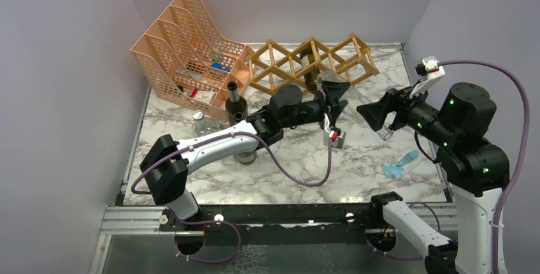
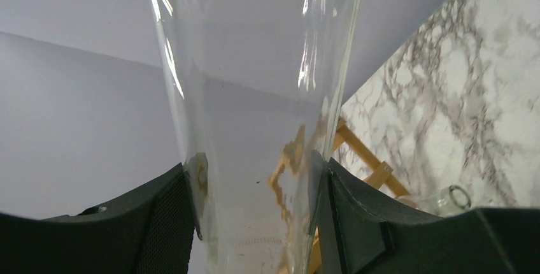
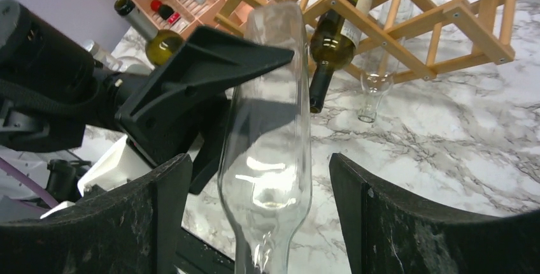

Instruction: Put the wine bottle on the wine rack

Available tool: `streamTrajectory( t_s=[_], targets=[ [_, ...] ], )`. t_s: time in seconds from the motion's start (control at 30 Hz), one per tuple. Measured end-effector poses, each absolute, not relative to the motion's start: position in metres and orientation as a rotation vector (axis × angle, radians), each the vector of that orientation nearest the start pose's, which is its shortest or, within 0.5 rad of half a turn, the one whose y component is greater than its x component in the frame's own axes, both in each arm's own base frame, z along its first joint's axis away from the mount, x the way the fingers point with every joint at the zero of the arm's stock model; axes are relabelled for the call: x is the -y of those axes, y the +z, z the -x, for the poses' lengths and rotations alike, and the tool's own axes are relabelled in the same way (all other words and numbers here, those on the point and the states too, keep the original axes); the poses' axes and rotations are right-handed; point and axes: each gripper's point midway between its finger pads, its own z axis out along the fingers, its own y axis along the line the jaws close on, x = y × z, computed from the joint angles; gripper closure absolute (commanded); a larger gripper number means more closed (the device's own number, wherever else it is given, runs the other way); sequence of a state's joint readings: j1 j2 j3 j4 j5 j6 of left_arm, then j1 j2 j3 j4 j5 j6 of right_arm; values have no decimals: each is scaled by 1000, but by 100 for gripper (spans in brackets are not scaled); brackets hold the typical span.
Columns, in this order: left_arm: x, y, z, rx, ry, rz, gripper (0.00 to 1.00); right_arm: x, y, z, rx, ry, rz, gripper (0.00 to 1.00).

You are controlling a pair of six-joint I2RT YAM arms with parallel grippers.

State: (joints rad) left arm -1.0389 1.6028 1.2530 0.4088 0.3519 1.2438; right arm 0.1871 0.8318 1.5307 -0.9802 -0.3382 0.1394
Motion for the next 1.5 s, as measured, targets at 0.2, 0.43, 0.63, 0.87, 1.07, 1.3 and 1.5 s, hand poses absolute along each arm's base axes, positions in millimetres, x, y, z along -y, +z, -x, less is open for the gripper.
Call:
streamTrajectory(
  t_s=[0.2, 0.43, 0.63, 0.87, 1.07, 1.3, 1.5],
  targets=[
    [459, 360, -272, -322, 13, -1528, 100, -108, 380, -198, -1920, 552, 327, 18],
    [456, 369, -276, -258, 77, -1565, 100, -112, 359, -207, -1985, 561, 343, 25],
    [456, 358, -275, -250, 79, -1614, 100, -122, 351, -212, -2020, 612, 376, 42],
    [452, 349, -280, -283, 70, -1643, 54, -127, 342, -217, -2039, 642, 388, 78],
    [452, 360, -281, -326, 44, -1581, 1, -129, 346, -220, -2006, 663, 350, 94],
    [441, 373, -270, -388, -33, -1500, 1, -131, 358, -236, -1955, 688, 253, 99],
    [422, 386, -262, -466, -83, -1428, 1, -135, 362, -260, -1933, 693, 209, 99]
  ],
)
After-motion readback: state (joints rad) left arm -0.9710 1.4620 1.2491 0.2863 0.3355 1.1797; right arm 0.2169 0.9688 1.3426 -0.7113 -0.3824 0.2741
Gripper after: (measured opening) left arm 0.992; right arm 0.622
